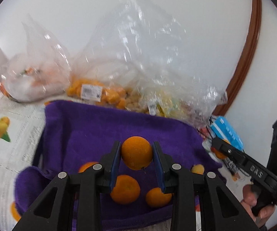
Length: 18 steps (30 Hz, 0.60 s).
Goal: Organize fruits
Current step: 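Lift both oranges over the purple towel and open both grippers to drop them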
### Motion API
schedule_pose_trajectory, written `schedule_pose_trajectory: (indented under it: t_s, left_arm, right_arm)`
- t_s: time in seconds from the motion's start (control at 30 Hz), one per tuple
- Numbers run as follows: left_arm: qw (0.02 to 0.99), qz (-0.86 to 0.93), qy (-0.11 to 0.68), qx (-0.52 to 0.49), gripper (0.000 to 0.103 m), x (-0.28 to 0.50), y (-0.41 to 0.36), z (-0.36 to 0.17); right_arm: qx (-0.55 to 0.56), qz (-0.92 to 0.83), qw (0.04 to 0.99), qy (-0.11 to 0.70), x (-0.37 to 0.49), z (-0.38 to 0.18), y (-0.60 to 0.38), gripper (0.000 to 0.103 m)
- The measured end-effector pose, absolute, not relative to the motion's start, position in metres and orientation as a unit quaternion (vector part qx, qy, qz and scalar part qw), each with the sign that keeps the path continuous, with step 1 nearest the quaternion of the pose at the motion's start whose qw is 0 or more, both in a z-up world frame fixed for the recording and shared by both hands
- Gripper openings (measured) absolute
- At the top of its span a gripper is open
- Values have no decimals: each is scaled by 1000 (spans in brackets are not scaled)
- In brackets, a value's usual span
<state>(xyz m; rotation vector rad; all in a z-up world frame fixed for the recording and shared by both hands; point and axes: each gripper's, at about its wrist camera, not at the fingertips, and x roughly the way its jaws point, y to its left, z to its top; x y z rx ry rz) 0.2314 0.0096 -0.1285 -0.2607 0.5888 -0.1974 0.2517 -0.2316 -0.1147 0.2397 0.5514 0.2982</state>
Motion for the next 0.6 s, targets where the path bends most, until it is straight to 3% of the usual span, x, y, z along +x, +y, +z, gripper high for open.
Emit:
schedule_pose_trajectory:
  t_s: [0.6]
  left_arm:
    - [934, -129, 314, -115, 31, 244, -4, -152]
  right_arm:
    - [159, 133, 933, 294, 274, -154, -239, 35]
